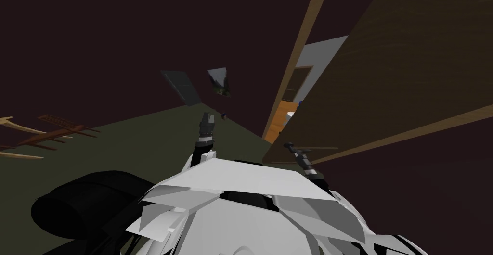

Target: Pull the door open

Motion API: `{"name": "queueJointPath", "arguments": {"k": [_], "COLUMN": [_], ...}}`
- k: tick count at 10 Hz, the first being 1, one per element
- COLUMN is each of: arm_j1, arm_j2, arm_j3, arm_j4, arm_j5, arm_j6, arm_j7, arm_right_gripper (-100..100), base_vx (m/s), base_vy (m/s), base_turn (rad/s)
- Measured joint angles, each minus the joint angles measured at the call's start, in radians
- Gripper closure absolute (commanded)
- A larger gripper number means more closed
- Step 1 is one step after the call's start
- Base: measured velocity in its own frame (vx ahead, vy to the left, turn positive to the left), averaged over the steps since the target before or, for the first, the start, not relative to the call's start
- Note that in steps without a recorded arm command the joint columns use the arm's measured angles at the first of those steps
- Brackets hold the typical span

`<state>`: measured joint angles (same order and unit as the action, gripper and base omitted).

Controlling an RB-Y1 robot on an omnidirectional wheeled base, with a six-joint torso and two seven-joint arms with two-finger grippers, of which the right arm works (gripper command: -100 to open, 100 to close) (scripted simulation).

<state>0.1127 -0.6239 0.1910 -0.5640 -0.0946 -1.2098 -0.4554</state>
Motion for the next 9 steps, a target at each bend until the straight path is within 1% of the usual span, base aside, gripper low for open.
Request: {"name": "queueJointPath", "arguments": {"k": [1,2,4,5,6,8,9], "arm_j1": [-0.013,-0.031,-0.066,-0.081,-0.086,-0.117,-0.163], "arm_j2": [0.008,0.017,0.036,0.046,0.050,0.063,0.076], "arm_j3": [-0.006,-0.010,-0.018,-0.025,-0.028,-0.029,-0.030], "arm_j4": [-0.005,-0.003,0.007,0.001,-0.015,0.027,0.088], "arm_j5": [0.001,0.004,0.010,0.012,0.014,0.019,0.024], "arm_j6": [0.019,0.038,0.067,0.092,0.118,0.116,0.103], "arm_j7": [0.006,0.012,0.022,0.031,0.036,0.040,0.043], "arm_right_gripper": [100,100,100,100,100,100,100], "base_vx": [-0.244,-0.220,-0.259,-0.197,-0.105,-0.129,-0.118], "base_vy": [-0.121,-0.113,-0.100,-0.076,-0.034,-0.060,-0.052], "base_turn": [0.177,0.148,0.183,0.111,0.018,0.100,0.100]}}
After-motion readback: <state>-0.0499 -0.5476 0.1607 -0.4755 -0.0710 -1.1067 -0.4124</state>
